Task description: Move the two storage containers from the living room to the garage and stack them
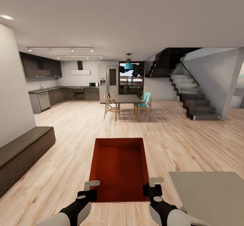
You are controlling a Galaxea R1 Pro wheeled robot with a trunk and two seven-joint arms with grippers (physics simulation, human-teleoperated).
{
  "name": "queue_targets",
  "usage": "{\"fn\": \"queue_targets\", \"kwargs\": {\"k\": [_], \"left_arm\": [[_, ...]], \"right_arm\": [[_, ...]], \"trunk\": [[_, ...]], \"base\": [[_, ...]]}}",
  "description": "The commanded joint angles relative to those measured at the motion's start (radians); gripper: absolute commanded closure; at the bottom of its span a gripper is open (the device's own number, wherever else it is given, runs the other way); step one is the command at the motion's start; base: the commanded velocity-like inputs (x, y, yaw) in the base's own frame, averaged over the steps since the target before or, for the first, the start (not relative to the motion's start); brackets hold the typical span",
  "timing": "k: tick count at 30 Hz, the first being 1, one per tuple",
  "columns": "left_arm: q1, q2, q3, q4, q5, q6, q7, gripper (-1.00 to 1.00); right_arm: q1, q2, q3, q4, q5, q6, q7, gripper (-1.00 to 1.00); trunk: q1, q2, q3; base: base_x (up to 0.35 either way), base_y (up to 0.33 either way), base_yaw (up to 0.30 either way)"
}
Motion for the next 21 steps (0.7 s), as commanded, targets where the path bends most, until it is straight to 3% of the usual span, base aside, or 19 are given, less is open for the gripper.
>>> {"fn": "queue_targets", "kwargs": {"k": [1,21], "left_arm": [[-0.001,0.000,-0.001,-0.003,0.004,0.000,0.009,1.00],[-0.001,0.000,-0.001,-0.003,0.004,0.000,0.009,1.00]], "right_arm": [[-0.001,0.000,-0.033,0.002,0.006,-0.003,-0.005,1.00],[-0.001,0.001,-0.033,0.002,0.007,-0.003,-0.007,1.00]], "trunk": [[0.001,-0.001,-0.002],[0.001,-0.001,-0.002]], "base": [[0.322,0.000,0.000],[0.322,0.000,0.000]]}}
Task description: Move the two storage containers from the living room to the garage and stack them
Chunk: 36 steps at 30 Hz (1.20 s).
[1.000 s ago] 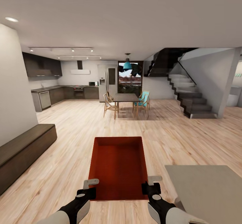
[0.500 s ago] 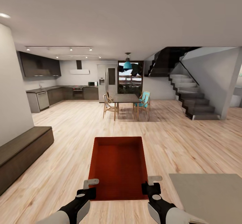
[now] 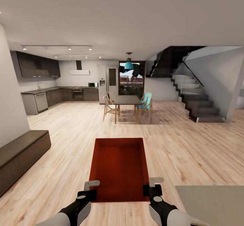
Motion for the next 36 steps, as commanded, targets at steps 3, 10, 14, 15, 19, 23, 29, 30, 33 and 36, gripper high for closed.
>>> {"fn": "queue_targets", "kwargs": {"k": [3,10,14,15,19,23,29,30,33,36], "left_arm": [[-0.001,0.000,-0.002,-0.003,0.005,0.000,0.009,1.00],[-0.001,0.000,-0.002,-0.003,0.005,0.000,0.009,1.00],[-0.001,0.000,-0.002,-0.003,0.005,0.000,0.009,1.00],[-0.001,0.000,-0.002,-0.003,0.005,0.000,0.009,1.00],[-0.001,0.000,-0.002,-0.003,0.005,0.000,0.009,1.00],[-0.001,0.000,-0.002,-0.003,0.005,0.000,0.009,1.00],[-0.001,0.000,-0.002,-0.003,0.005,0.000,0.009,1.00],[-0.001,0.000,-0.002,-0.003,0.005,0.000,0.009,1.00],[-0.001,0.000,-0.002,-0.003,0.005,0.000,0.009,1.00],[-0.001,0.000,-0.002,-0.003,0.005,0.000,0.009,1.00]], "right_arm": [[-0.001,0.001,-0.033,0.002,0.006,-0.003,-0.005,1.00],[-0.001,0.000,-0.033,0.001,0.006,-0.003,-0.005,1.00],[-0.001,0.000,-0.033,0.001,0.006,-0.003,-0.005,1.00],[-0.001,0.000,-0.033,0.001,0.006,-0.003,-0.005,1.00],[-0.001,-0.001,-0.033,0.001,0.006,-0.003,-0.005,1.00],[-0.001,-0.001,-0.033,0.001,0.006,-0.003,-0.005,1.00],[-0.001,-0.001,-0.033,0.002,0.006,-0.003,-0.005,1.00],[-0.001,-0.001,-0.033,0.002,0.006,-0.003,-0.005,1.00],[-0.001,-0.001,-0.033,0.002,0.006,-0.003,-0.005,1.00],[-0.001,0.000,-0.033,0.002,0.006,-0.003,-0.005,1.00]], "trunk": [[0.001,-0.001,-0.002],[0.001,-0.001,-0.002],[0.001,-0.001,-0.002],[0.001,-0.001,-0.002],[0.001,-0.001,-0.002],[0.001,-0.001,-0.002],[0.001,-0.001,-0.002],[0.001,-0.001,-0.002],[0.001,-0.001,-0.002],[0.001,-0.001,-0.002]], "base": [[0.322,0.000,0.000],[0.322,0.000,0.000],[0.322,0.000,0.000],[0.322,0.000,0.000],[0.322,0.000,0.000],[0.322,0.000,0.000],[0.322,0.000,0.000],[0.322,0.000,0.000],[0.322,0.000,0.000],[0.322,0.000,0.000]]}}
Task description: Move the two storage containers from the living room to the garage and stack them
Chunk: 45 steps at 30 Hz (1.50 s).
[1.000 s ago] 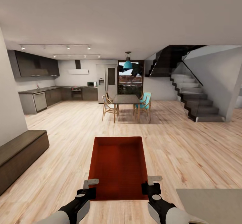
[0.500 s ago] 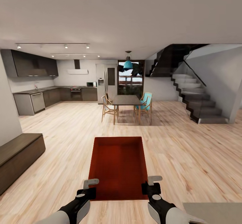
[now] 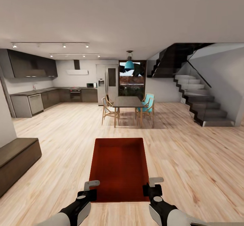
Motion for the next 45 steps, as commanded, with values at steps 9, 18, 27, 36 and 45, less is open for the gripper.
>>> {"fn": "queue_targets", "kwargs": {"k": [9,18,27,36,45], "left_arm": [[-0.001,0.000,-0.001,-0.003,0.004,-0.001,0.009,1.00],[-0.001,0.000,-0.001,-0.003,0.004,-0.001,0.009,1.00],[-0.001,0.000,-0.001,-0.003,0.004,-0.001,0.009,1.00],[-0.001,0.000,-0.001,-0.003,0.004,-0.001,0.009,1.00],[-0.001,0.000,-0.001,-0.003,0.004,0.000,0.009,1.00]], "right_arm": [[-0.001,0.000,-0.030,0.002,0.003,-0.004,-0.005,1.00],[-0.001,-0.001,-0.031,0.001,0.003,-0.002,-0.003,1.00],[-0.001,-0.001,-0.031,0.002,0.003,-0.003,-0.001,1.00],[-0.001,0.000,-0.030,0.001,0.005,-0.004,-0.002,1.00],[-0.001,0.004,-0.029,0.001,0.006,-0.005,-0.009,1.00]], "trunk": [[0.001,-0.001,-0.002],[0.001,-0.001,-0.002],[0.001,-0.001,-0.002],[0.001,-0.001,-0.002],[0.001,-0.001,-0.002]], "base": [[0.322,0.000,0.000],[0.322,0.000,0.000],[0.322,0.000,0.000],[0.322,0.000,0.000],[0.322,0.000,-0.134]]}}
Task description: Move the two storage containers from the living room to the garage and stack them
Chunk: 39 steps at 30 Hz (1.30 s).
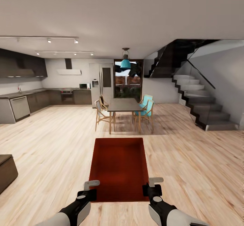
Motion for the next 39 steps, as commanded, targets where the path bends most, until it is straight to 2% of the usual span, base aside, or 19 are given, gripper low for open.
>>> {"fn": "queue_targets", "kwargs": {"k": [1,39], "left_arm": [[-0.001,-0.001,-0.004,-0.002,0.011,0.000,0.010,1.00],[-0.001,-0.001,-0.004,-0.002,0.011,0.000,0.010,1.00]], "right_arm": [[-0.001,0.001,-0.039,0.001,0.019,-0.001,-0.001,1.00],[-0.001,0.001,-0.039,0.001,0.019,-0.001,-0.001,1.00]], "trunk": [[0.001,-0.001,-0.002],[0.001,-0.001,-0.002]], "base": [[0.322,0.000,-0.263],[0.322,0.078,-0.282]]}}
